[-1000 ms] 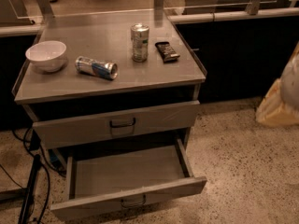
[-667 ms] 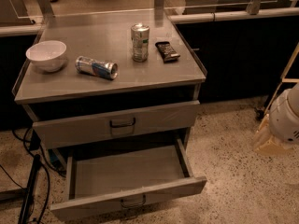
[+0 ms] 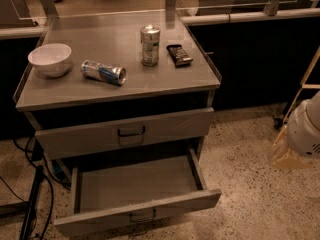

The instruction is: Close middle drawer

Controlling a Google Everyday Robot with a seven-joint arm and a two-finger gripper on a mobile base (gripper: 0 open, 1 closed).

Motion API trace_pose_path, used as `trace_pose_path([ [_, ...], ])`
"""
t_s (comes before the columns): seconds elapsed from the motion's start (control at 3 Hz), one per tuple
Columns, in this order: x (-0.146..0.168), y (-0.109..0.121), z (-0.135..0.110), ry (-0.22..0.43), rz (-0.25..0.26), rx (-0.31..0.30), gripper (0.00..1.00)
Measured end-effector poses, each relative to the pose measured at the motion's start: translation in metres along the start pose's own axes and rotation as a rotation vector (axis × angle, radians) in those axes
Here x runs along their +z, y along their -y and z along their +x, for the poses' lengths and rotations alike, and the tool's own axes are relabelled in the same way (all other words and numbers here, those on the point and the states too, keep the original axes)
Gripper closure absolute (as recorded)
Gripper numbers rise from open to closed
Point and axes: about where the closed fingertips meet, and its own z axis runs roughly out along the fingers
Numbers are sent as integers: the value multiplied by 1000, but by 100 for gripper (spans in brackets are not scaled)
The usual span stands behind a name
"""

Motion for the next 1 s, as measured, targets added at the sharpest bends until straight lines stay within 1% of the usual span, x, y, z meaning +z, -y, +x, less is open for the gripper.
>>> trace_pose_path([
  [0.33,36,-7,5,-5,-8,34,100],
  [0.67,130,-5,-4,21,-79,76,100],
  [1.0,137,-6,-5,25,-85,79,100],
])
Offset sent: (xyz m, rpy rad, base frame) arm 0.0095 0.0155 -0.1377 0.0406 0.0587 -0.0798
